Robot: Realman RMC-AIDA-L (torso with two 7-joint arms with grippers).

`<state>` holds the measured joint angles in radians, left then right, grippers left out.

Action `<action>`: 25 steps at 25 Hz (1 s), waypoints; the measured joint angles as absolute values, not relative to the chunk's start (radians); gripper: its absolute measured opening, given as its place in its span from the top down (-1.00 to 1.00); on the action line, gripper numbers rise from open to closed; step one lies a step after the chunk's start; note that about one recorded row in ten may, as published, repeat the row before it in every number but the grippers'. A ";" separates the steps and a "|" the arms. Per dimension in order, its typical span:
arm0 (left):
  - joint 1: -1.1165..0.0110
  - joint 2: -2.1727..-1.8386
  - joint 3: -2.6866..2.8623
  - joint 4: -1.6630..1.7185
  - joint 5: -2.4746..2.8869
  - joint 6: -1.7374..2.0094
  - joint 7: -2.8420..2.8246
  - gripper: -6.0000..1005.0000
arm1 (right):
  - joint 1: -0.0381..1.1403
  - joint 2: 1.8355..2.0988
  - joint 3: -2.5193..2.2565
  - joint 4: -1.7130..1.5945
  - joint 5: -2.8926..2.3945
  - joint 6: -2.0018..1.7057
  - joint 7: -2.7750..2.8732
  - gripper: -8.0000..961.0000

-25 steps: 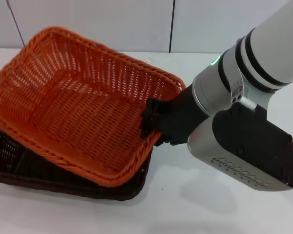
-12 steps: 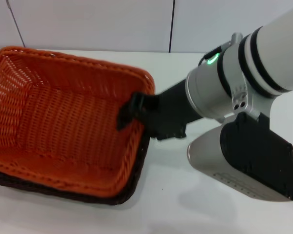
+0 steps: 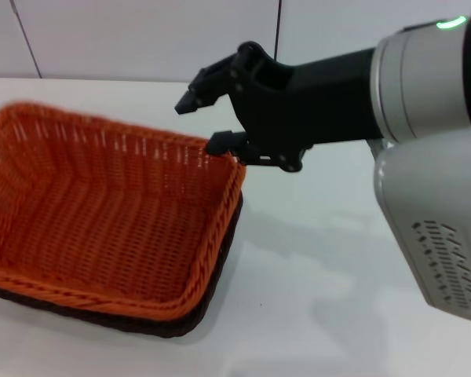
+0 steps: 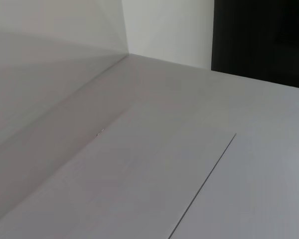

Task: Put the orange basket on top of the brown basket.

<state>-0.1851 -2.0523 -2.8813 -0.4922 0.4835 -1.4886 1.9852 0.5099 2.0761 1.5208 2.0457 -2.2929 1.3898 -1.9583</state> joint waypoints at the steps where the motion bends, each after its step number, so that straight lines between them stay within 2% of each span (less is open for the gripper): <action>1: -0.183 -2.052 -2.881 -0.492 0.484 -1.489 1.983 -0.65 | 0.498 2.077 1.522 2.047 -2.291 1.381 -1.952 0.04; 5: -0.171 -2.053 -2.875 -0.489 0.485 -1.487 1.977 -0.65 | 0.460 2.079 1.559 2.046 -2.252 1.244 -1.928 0.04; 11: -0.167 -2.052 -2.870 -0.488 0.485 -1.486 1.958 -0.65 | 0.384 2.083 1.585 1.998 -2.219 0.822 -1.830 0.03; 15: -0.161 -2.050 -2.834 -0.493 0.500 -1.475 1.949 -0.65 | 0.292 2.086 1.529 1.951 -2.170 0.509 -1.746 0.03; 17: -0.158 -2.039 -2.828 -0.504 0.588 -1.466 1.951 -0.65 | 0.229 2.083 1.443 1.880 -2.108 0.236 -1.730 0.03; 18: -0.158 -2.038 -2.829 -0.506 0.597 -1.466 1.951 -0.65 | 0.229 2.083 1.443 1.880 -2.108 0.236 -1.730 0.03; 22: -0.153 -2.026 -2.827 -0.529 0.634 -1.453 1.954 -0.65 | 0.188 2.083 1.354 1.757 -1.885 -0.135 -1.726 0.03; 25: -0.158 -2.009 -2.823 -0.534 0.661 -1.436 1.949 -0.65 | 0.185 2.081 1.346 1.696 -1.742 -0.176 -1.726 0.02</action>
<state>-0.1585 -2.0093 -2.8232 -0.5335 0.6609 -1.4364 1.9488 0.1852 2.0814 1.3455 1.6965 -1.7417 -0.1758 -1.7257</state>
